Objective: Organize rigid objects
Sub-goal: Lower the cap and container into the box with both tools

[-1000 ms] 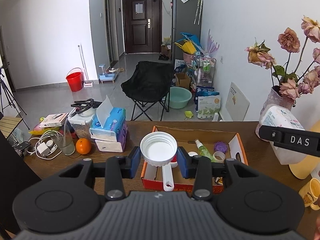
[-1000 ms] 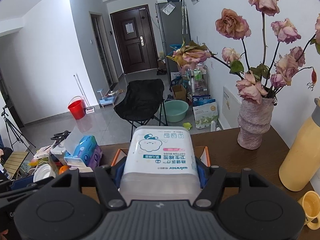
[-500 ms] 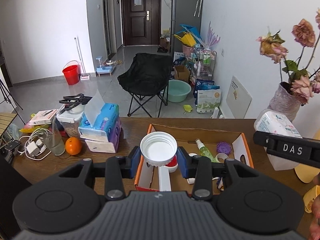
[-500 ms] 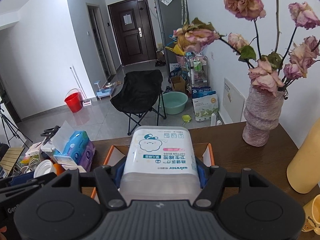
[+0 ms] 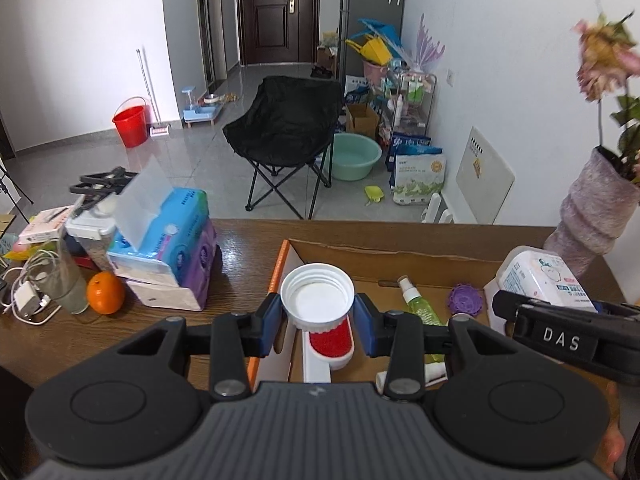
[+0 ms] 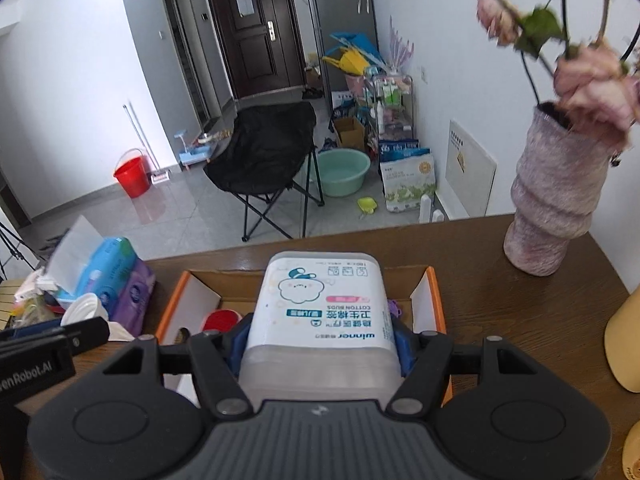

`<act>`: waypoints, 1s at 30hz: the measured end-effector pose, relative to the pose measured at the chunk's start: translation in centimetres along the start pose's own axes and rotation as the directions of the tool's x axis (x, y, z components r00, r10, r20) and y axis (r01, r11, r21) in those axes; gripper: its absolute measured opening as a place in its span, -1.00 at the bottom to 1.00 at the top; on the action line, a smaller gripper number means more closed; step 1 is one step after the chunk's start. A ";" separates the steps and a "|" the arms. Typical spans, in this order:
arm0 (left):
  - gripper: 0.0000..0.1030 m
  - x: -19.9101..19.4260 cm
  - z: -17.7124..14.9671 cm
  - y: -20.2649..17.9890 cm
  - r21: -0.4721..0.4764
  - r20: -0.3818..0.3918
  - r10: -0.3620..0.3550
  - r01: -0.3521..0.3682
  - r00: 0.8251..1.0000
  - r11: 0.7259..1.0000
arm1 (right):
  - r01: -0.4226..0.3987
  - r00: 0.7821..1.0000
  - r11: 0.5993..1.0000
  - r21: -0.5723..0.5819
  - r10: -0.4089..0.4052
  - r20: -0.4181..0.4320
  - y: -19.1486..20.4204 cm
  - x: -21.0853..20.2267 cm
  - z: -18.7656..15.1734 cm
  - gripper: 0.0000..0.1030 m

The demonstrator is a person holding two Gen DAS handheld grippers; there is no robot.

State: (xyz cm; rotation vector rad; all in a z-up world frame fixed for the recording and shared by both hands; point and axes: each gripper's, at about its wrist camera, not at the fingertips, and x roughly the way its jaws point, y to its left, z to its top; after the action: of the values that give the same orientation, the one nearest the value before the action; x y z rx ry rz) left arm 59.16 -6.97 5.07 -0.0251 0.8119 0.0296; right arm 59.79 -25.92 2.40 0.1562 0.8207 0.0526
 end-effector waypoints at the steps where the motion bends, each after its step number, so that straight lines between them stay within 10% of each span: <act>1: -0.22 0.8 0.0 -0.1 0.000 -0.010 -0.003 0.003 1.000 1.000 | 0.001 1.000 1.000 0.001 -0.001 -0.008 -0.1 0.8 -0.1 0.26; 22: -0.17 12.1 -2.4 -2.6 0.042 -0.094 0.003 0.001 0.996 0.999 | 0.029 0.991 0.999 -0.028 -0.033 -0.127 -2.5 11.7 -3.4 0.27; 30: 0.75 12.1 -2.5 -2.2 0.038 -0.047 0.025 -0.024 0.999 0.999 | 0.058 0.992 0.997 -0.058 -0.064 -0.106 -2.8 11.9 -3.9 0.90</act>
State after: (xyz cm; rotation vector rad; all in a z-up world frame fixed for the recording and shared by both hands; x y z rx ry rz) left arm 65.77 -9.05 -5.40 0.0200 0.8606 0.0370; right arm 65.04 -26.96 -9.27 0.0767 0.9306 0.0261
